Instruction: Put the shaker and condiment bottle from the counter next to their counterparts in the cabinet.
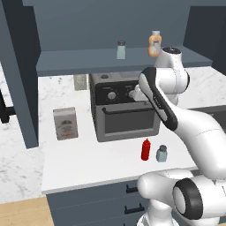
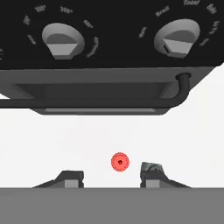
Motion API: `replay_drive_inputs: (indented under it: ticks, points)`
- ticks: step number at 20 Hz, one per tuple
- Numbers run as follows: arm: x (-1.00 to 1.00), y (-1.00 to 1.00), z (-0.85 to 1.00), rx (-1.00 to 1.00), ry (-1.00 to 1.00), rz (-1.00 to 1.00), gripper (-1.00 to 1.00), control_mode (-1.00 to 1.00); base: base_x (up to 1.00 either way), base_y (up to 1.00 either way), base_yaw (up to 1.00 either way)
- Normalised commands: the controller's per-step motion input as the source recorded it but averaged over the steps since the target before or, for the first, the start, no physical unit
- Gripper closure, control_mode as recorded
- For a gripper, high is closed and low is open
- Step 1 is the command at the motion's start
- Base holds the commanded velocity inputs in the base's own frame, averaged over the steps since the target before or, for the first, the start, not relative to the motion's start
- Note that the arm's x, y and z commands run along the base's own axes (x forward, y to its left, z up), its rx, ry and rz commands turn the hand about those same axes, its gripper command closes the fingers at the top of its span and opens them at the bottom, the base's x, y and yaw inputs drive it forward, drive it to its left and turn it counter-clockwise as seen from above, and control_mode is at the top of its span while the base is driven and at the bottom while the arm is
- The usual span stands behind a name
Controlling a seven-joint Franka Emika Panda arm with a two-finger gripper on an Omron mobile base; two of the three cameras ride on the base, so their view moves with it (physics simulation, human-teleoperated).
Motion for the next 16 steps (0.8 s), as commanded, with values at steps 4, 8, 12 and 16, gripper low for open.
replay_drive_inputs:
  ticks: [4, 8, 12, 16]
  points:
    - [-0.29, 0.0, 0.0, -0.02, -0.07, -0.01, -1.0, -1.0, 0.0, 0.0, 0.0]
    - [-0.48, 0.17, -0.1, -0.15, -0.13, -0.03, -1.0, -1.0, 0.0, 0.0, 0.0]
    - [-0.12, 0.08, -0.49, -0.11, -0.16, 0.0, -1.0, -1.0, 0.0, 0.0, 0.0]
    - [0.0, 0.0, -0.11, -0.04, -0.16, 0.0, -1.0, -1.0, 0.0, 0.0, 0.0]
